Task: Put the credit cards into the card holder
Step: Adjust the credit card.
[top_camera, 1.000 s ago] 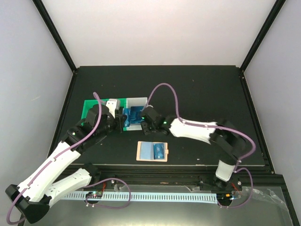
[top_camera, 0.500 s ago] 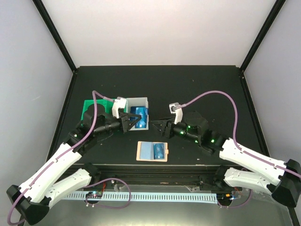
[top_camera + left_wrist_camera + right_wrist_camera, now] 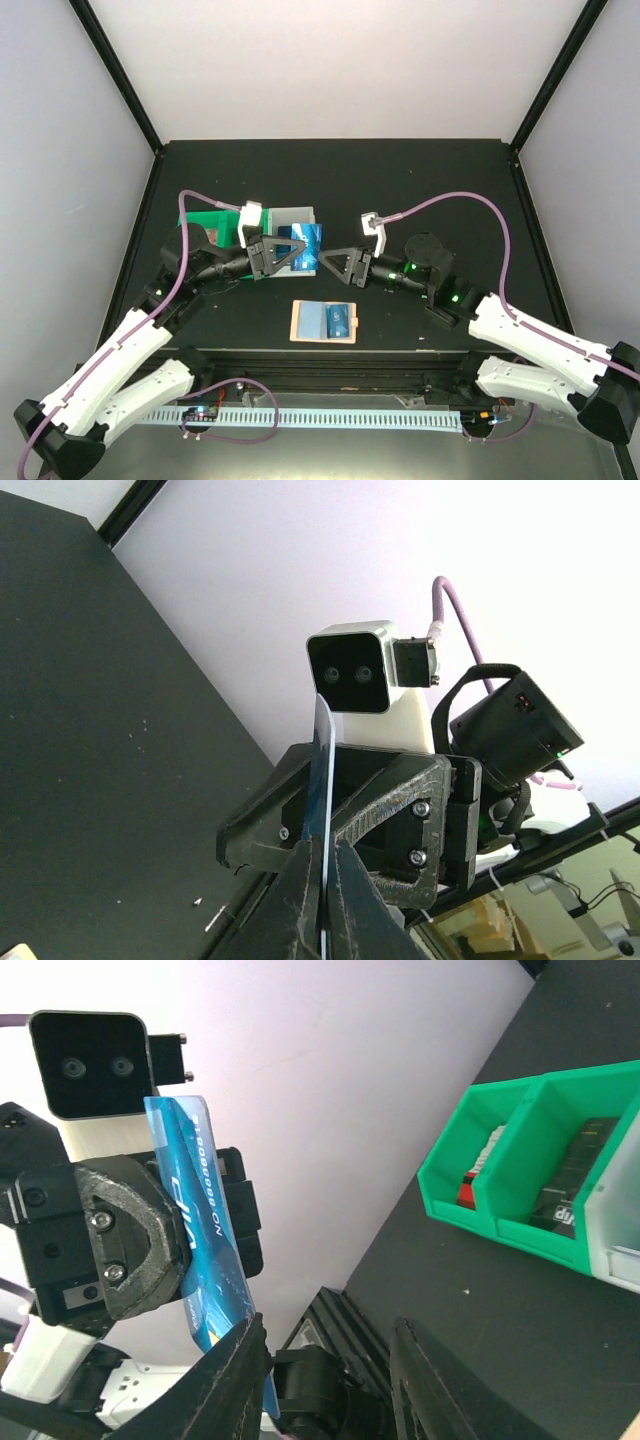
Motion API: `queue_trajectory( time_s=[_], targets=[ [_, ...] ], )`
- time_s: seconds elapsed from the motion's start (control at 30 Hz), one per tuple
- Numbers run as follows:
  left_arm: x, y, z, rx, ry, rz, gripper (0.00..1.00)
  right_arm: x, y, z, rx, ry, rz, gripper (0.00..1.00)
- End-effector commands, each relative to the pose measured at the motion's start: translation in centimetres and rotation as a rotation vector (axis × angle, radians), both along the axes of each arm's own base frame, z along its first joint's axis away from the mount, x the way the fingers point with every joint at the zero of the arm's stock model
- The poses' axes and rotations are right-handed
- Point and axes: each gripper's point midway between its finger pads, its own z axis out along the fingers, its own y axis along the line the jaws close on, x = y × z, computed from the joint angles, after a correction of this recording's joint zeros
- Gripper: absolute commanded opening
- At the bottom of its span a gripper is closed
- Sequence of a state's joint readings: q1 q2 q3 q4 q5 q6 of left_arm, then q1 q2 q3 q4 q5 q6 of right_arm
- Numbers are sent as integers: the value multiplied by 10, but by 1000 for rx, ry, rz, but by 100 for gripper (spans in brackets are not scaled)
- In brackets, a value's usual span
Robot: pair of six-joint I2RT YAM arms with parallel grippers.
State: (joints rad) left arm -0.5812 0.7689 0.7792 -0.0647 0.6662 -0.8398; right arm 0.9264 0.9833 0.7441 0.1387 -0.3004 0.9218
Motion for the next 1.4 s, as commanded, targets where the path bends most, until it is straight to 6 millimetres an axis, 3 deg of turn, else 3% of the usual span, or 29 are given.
queue_trajectory(
  time_s=[0.0, 0.2, 0.33, 0.43, 0.77, 0.97, 1.03, 1.1, 1.17, 1.27, 1.37],
  targets=[
    [-18, -3, 12, -47, -16, -87, 2, -14, 9, 32, 103, -38, 93, 37],
    [-15, 0, 6, -19, -20, -51, 1, -17, 17, 34, 110, -42, 137, 45],
    [-7, 8, 1, 12, -27, 26, 2, -12, 12, 35, 106, -52, 93, 56],
    [-5, 10, 0, 12, -13, 48, 2, -13, 11, 39, 112, -64, 96, 57],
    [-20, 7, 2, -22, 15, -24, 2, -20, 22, 41, 154, -31, 174, 29],
    [-21, 9, -13, 20, 57, -25, 5, -22, 24, 33, 175, -20, 186, 3],
    [-20, 11, -23, 61, 67, -4, 19, -21, 20, 27, 167, -14, 170, 1],
    [-14, 19, -39, 130, 78, 57, 46, -16, 15, 11, 127, 9, 122, 1],
    [-9, 29, -58, 206, 68, 118, 70, -11, 8, -12, 67, 38, 64, 1],
    [0, 42, -91, 299, 61, 204, 97, -2, -5, -61, -58, 107, -25, 1],
    [2, 45, -122, 350, 79, 214, 99, 2, -18, -122, -219, 208, -97, 1]
  ],
)
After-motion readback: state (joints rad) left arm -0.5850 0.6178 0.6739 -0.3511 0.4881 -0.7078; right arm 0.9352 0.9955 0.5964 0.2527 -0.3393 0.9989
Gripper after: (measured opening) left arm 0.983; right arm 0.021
